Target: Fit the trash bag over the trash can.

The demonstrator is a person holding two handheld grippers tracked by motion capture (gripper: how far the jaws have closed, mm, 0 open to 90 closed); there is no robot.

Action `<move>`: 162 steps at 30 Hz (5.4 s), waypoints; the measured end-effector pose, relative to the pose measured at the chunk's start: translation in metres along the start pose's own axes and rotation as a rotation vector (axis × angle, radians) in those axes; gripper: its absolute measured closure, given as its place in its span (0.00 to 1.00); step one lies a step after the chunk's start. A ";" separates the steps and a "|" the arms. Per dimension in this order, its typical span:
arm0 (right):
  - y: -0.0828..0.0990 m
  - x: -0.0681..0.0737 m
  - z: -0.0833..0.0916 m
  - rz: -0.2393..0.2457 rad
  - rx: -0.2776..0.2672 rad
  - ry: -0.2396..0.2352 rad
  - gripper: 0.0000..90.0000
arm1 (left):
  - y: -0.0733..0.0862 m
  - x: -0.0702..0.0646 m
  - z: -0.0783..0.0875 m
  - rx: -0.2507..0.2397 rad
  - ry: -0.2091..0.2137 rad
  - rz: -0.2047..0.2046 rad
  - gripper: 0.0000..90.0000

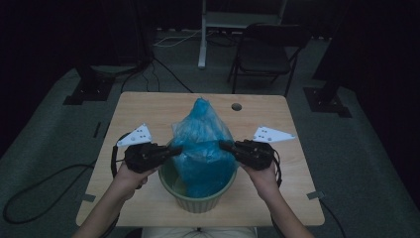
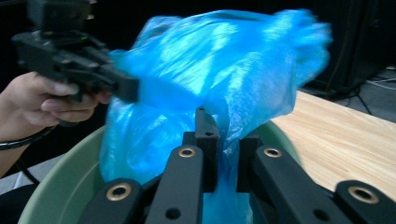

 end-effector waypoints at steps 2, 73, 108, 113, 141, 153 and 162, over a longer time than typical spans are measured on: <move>0.000 -0.003 0.007 -0.011 -0.009 0.008 0.96 | 0.001 -0.005 0.003 0.020 -0.036 -0.038 1.00; -0.038 0.021 -0.038 -0.070 0.213 -0.112 0.54 | 0.014 -0.017 0.003 0.022 0.020 -0.053 1.00; -0.001 -0.063 0.061 -0.204 0.113 0.150 1.00 | 0.052 -0.022 0.070 0.045 0.025 -0.042 1.00; -0.007 -0.058 0.061 -0.187 0.103 0.146 1.00 | 0.049 -0.020 0.072 0.025 0.023 -0.014 0.69; -0.028 -0.050 0.026 -0.136 0.116 0.130 1.00 | 0.003 0.083 -0.005 0.095 -0.122 0.160 0.93; -0.005 -0.086 -0.011 -0.205 0.177 0.213 1.00 | 0.053 0.087 -0.013 0.136 -0.125 0.260 1.00; 0.032 -0.103 -0.033 -0.259 0.246 0.224 1.00 | 0.093 0.080 -0.013 0.155 -0.085 0.330 1.00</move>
Point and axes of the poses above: each handheld gripper's, and its own axes: z roughly backward along the jaws, y roughly out of its underside, x roughly to its left, the point moved 1 cm from there along -z, roughly forward along the jaws, and after that the axes turned 11 degrees about -z, right-handed, at the moved point
